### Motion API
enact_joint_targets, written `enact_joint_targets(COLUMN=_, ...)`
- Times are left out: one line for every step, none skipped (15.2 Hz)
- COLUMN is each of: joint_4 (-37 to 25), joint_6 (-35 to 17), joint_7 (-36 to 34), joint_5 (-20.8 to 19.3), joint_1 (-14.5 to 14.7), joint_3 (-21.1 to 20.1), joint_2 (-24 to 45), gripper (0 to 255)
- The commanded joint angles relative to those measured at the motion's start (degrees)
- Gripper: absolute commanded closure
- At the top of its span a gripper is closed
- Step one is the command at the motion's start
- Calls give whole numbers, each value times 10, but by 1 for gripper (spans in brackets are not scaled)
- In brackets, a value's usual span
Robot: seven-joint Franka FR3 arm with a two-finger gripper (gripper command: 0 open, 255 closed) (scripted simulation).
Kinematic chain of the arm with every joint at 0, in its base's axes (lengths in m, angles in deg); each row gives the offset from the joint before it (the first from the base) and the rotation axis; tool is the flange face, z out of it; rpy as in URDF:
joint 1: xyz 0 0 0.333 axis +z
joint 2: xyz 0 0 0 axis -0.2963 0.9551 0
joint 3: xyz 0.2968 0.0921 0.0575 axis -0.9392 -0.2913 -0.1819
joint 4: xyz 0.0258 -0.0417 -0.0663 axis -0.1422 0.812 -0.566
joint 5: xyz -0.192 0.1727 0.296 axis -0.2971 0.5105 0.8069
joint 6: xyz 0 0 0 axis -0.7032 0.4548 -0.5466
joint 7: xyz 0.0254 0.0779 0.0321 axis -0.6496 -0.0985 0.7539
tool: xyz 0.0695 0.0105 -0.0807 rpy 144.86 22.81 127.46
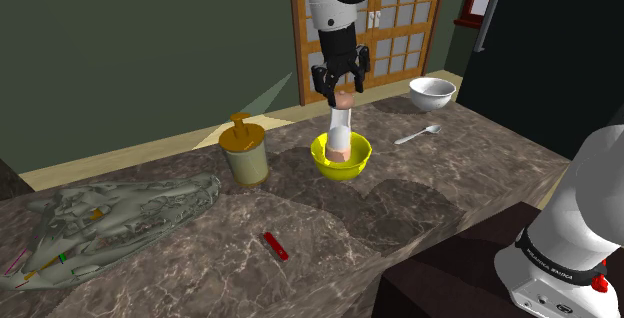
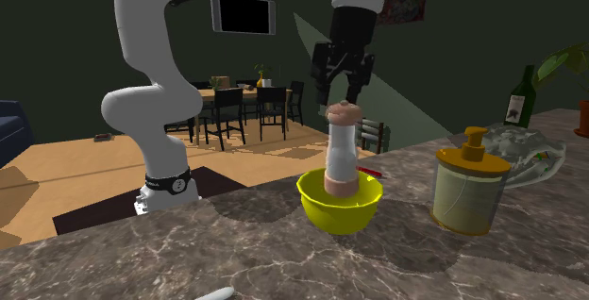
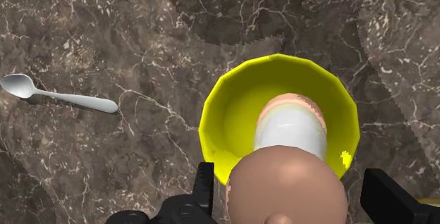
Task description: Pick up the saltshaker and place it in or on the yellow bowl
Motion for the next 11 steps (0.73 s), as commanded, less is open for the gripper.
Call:
enact_joint_targets(joint_4=0, joint_6=0, joint_7=0, joint_5=0, joint_1=0, joint_3=0, joint_2=0, gripper=0)
enact_joint_targets(joint_4=0, joint_6=0, joint_7=0, joint_5=0, joint_1=0, joint_3=0, joint_2=0, gripper=0)
enact_joint_targets(joint_4=0, joint_6=0, joint_7=0, joint_5=0, joint_1=0, joint_3=0, joint_2=0, gripper=0)
enact_joint_targets(joint_4=0, joint_6=0, joint_7=0, joint_5=0, joint_1=0, joint_3=0, joint_2=0, gripper=0)
enact_joint_targets(joint_4=0, joint_6=0, joint_7=0, joint_5=0, joint_1=0, joint_3=0, joint_2=0, gripper=0)
enact_joint_targets(joint_4=-23, joint_6=20, joint_7=0, joint_5=0, joint_1=1, joint_3=-1, joint_2=3, gripper=0)
enact_joint_targets(joint_4=-47, joint_6=39, joint_7=-1, joint_5=-1, joint_1=1, joint_3=-2, joint_2=8, gripper=0)
enact_joint_targets(joint_4=-72, joint_6=59, joint_7=-1, joint_5=-2, joint_1=2, joint_3=-3, joint_2=13, gripper=0)
enact_joint_targets(joint_4=-92, joint_6=75, joint_7=-2, joint_5=-2, joint_1=2, joint_3=-3, joint_2=17, gripper=0)
enact_joint_targets(joint_4=-92, joint_6=75, joint_7=-2, joint_5=-2, joint_1=2, joint_3=-3, joint_2=17, gripper=0)
enact_joint_targets(joint_4=-92, joint_6=75, joint_7=-2, joint_5=-2, joint_1=2, joint_3=-3, joint_2=17, gripper=0)
